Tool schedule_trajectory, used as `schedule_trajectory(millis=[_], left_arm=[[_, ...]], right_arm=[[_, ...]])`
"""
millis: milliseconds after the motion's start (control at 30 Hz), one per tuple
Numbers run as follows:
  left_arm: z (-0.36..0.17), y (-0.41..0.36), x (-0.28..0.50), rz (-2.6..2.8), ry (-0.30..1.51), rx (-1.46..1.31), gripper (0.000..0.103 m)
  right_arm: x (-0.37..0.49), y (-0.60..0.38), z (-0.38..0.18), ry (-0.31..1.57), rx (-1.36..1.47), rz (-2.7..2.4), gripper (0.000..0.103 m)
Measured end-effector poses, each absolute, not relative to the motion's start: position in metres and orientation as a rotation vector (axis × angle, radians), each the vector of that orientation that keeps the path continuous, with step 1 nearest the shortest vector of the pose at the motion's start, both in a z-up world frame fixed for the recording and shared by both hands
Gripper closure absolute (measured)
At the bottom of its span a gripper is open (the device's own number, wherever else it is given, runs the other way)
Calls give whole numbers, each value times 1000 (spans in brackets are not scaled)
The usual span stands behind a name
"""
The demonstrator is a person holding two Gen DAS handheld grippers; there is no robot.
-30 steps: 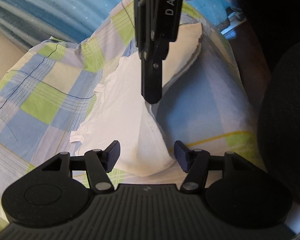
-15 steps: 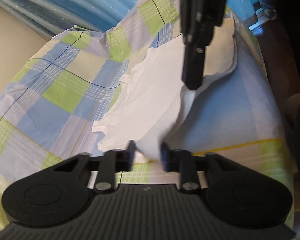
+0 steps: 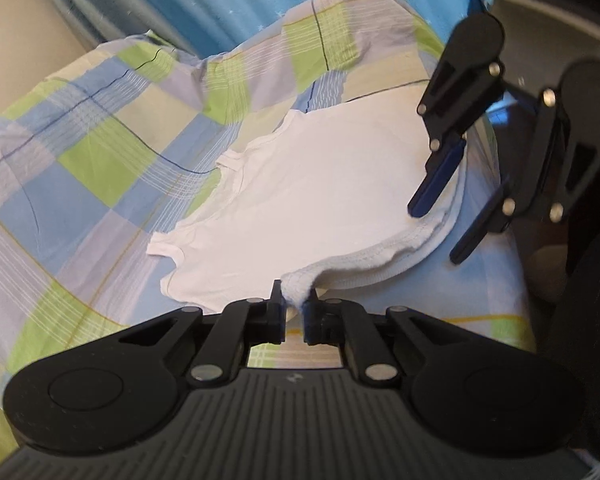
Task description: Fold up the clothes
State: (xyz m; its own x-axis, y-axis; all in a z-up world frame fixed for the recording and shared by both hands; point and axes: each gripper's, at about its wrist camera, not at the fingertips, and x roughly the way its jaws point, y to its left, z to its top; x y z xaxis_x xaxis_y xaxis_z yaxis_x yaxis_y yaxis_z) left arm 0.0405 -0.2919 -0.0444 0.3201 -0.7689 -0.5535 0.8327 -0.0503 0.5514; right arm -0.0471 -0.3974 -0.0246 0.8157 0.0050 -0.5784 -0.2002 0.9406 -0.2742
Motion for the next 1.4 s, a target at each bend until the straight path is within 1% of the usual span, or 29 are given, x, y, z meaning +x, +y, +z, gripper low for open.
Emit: schedule_trajectory(millis=[100,133,167,200,333,400,467,533,567,600,633,667,700,733,767,967,1067,1300,1400], left_arm=[[-47,-291,40,-1314,78,993,97],[-49,-291,39,-1319,72,1009,97],[-52,-290,37,-1318,59,1032,96],[-56,-290,35,-1315,42,1057,95],[-72,-288,29,-1307,-35,1122,88],[-76,-288,26,-1312,-77,1138,68],[-80,-288,24,-1318,-117,1158,67],[-82,-290,22,-1329,-138,1179,68],[-82,-291,22,-1336,-134,1185,79],[-82,-293,22,-1344,-131,1191,97],[-79,-294,23,-1352,-113,1181,97],[-76,-296,25,-1361,-91,1165,97],[-72,-297,28,-1363,-69,1135,97],[-67,-297,31,-1364,-47,1101,97],[-61,-298,34,-1364,-25,1066,97],[-35,-299,49,-1361,48,941,97],[-22,-299,57,-1358,83,880,97],[-22,-300,56,-1358,77,908,97],[-25,-302,54,-1358,84,920,97]], right_arm=[[-34,-387,-28,602,-406,116,67],[-29,-388,-26,607,-397,125,77],[-25,-389,-25,612,-389,133,98],[-22,-390,-23,617,-382,135,102],[-21,-394,-18,621,-367,156,101],[-23,-395,-17,626,-372,167,101],[-24,-395,-17,626,-372,170,101],[-24,-395,-18,622,-370,166,101],[-24,-395,-18,620,-369,164,101],[-24,-395,-19,618,-370,160,101],[-26,-393,-22,612,-384,145,98],[-28,-390,-25,607,-398,130,89],[-31,-388,-29,601,-415,114,83],[-35,-385,-34,598,-444,88,73],[-39,-383,-38,594,-474,62,72],[-62,-389,-61,587,-643,-129,72],[-77,-405,-70,614,-730,-201,72],[-116,-459,-89,715,-869,-319,72],[-126,-478,-94,740,-886,-357,72]])
